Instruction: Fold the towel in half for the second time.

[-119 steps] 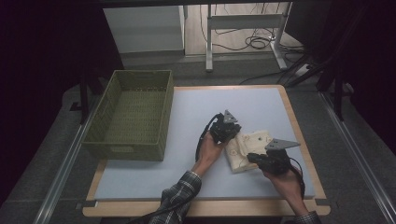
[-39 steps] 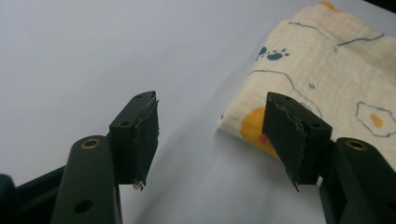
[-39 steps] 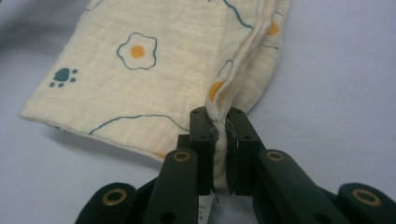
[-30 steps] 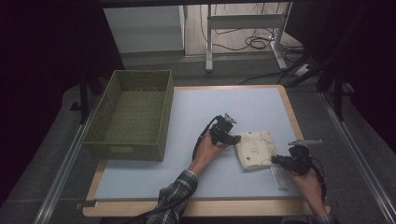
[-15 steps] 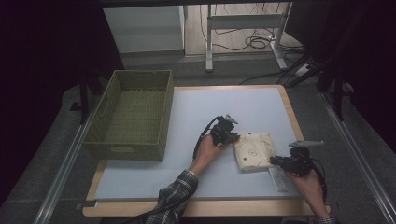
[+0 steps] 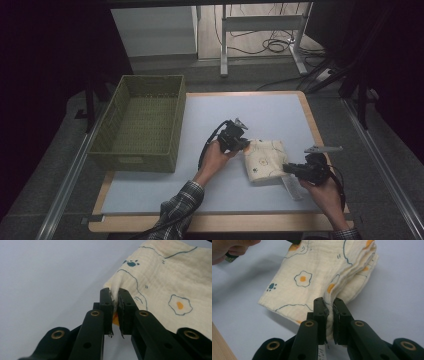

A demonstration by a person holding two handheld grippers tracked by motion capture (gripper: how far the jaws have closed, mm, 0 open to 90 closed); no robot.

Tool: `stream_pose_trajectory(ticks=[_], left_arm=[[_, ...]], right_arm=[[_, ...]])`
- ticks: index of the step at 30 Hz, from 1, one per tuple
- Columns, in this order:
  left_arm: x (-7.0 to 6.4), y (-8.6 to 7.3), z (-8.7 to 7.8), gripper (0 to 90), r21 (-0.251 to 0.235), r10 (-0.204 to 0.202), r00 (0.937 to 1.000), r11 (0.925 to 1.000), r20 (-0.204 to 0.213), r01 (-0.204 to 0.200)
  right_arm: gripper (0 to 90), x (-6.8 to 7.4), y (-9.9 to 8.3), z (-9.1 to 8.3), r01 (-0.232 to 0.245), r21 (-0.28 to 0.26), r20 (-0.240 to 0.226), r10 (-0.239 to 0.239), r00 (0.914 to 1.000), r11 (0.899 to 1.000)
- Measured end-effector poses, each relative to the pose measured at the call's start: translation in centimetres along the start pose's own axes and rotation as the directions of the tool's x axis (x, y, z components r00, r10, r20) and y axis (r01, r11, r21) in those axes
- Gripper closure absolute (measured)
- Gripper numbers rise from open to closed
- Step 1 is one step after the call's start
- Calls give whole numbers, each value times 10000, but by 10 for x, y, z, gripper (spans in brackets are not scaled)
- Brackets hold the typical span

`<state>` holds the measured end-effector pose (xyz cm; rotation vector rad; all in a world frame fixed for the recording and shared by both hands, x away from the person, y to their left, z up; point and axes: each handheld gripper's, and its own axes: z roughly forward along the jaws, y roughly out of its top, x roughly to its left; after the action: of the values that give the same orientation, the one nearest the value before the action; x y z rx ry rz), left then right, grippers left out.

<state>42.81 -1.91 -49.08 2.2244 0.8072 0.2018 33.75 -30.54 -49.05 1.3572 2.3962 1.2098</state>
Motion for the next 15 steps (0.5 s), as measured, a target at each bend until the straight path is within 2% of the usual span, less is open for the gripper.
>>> stream_pose_trajectory(ticks=[6,15], left_arm=[[4,-1,-11,833,48,58,9996,10000,-267,-57],[12,-3,-32,831,66,-18,9981,10000,-616,22]], right_arm=[[824,7,7,2,69,-86,-112,-70,9999,9999],[824,21,20,8,413,-46,-349,-415,9985,9991]])
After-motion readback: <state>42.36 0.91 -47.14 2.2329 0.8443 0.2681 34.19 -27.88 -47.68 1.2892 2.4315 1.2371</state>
